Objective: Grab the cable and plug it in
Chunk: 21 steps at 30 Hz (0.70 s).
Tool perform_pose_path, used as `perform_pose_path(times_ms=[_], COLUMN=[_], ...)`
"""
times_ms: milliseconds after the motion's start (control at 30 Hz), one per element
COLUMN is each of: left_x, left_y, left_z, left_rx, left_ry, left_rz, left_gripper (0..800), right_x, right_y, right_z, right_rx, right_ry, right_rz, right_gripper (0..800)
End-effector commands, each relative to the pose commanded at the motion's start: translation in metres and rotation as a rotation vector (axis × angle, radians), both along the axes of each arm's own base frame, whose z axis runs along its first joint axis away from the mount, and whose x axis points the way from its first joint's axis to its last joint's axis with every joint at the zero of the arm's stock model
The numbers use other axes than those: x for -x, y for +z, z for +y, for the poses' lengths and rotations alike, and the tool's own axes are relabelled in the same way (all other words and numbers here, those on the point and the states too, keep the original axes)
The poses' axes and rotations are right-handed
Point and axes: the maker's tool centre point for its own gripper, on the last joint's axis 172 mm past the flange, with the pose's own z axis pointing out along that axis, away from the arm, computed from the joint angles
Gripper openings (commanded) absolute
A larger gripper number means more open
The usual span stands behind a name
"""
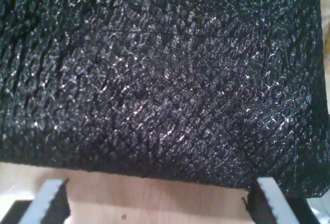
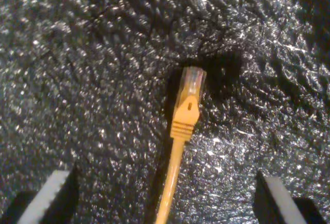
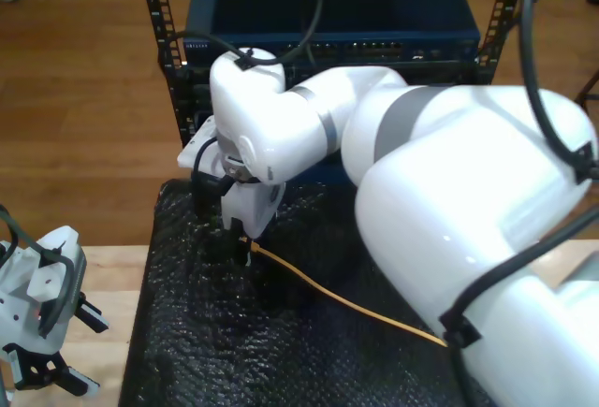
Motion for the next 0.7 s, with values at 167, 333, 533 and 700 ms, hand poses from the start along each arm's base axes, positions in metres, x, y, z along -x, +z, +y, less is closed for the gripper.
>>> perform_pose_path(times_ms=[167, 333, 533, 700], left_x=[0.002, 0.001, 0.002, 0.002], left_y=[0.0, 0.0, 0.0, 0.001], left_z=[-0.001, -0.001, -0.001, -0.001], left_rx=[0.004, 0.004, 0.005, 0.005], left_ry=[-0.002, -0.002, -0.003, -0.003], left_rz=[0.005, 0.004, 0.005, 0.005], left_gripper=[800, 800, 800, 800], right_x=[0.002, 0.002, -0.003, -0.003], right_y=[-0.013, -0.021, -0.023, -0.028], right_z=[0.0, 0.0, 0.003, 0.003], right_rx=[0.013, 0.02, 0.018, 0.022], right_ry=[-0.002, -0.005, -0.005, -0.007], right_rz=[0.016, 0.025, 0.021, 0.025], right_gripper=[763, 710, 593, 543])
